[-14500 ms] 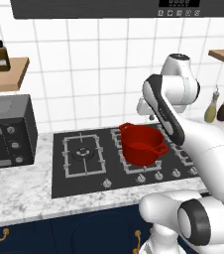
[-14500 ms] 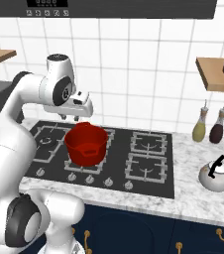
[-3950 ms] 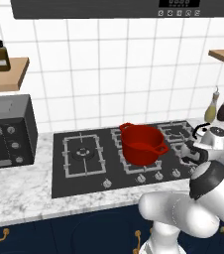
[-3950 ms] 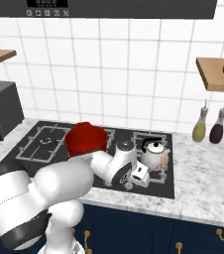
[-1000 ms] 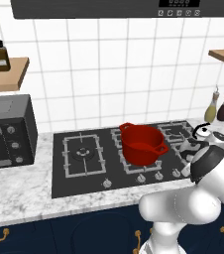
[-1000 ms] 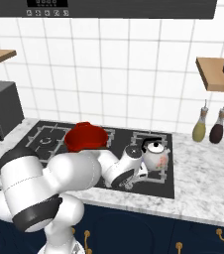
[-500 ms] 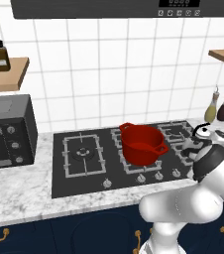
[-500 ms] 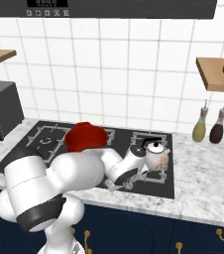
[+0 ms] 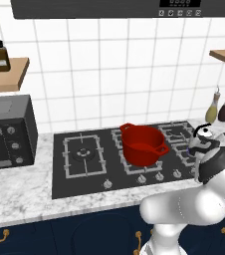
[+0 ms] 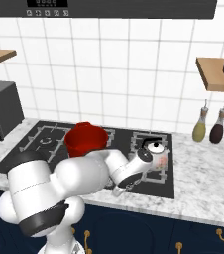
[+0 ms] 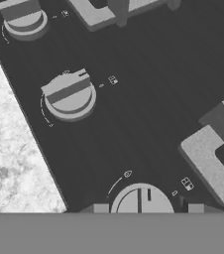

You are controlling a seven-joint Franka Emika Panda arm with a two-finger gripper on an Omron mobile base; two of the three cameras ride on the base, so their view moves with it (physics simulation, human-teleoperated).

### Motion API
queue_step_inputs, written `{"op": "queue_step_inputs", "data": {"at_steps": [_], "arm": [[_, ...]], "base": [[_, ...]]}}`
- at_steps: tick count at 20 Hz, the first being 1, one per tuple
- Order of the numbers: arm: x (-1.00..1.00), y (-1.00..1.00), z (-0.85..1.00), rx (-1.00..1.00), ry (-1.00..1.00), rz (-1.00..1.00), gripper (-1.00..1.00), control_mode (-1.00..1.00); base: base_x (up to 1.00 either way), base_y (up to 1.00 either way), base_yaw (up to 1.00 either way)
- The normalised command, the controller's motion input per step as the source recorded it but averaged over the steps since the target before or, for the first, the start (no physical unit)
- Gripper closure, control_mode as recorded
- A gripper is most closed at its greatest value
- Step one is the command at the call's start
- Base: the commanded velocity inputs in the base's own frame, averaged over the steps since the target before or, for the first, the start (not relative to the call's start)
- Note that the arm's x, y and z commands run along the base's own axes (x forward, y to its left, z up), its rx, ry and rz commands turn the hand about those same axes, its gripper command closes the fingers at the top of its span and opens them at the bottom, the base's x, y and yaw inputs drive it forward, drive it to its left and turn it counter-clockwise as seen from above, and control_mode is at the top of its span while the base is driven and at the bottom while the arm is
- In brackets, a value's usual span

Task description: Pick the kettle from the counter and place it on a stove burner. Then turn the burner on.

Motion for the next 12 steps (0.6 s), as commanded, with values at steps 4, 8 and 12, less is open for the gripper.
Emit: {"op": "queue_step_inputs", "data": {"at_steps": [4, 8, 12], "arm": [[-0.16, 0.00, 0.00, -0.05, -0.11, 0.28, 1.00, -1.00], [-0.19, 0.00, 0.00, -0.03, -0.13, 0.28, 1.00, -1.00], [-0.05, 0.00, 0.00, -0.02, -0.04, 0.14, 1.00, -1.00]], "base": [[0.00, 0.00, 0.00], [0.00, 0.00, 0.00], [0.00, 0.00, 0.00]]}}
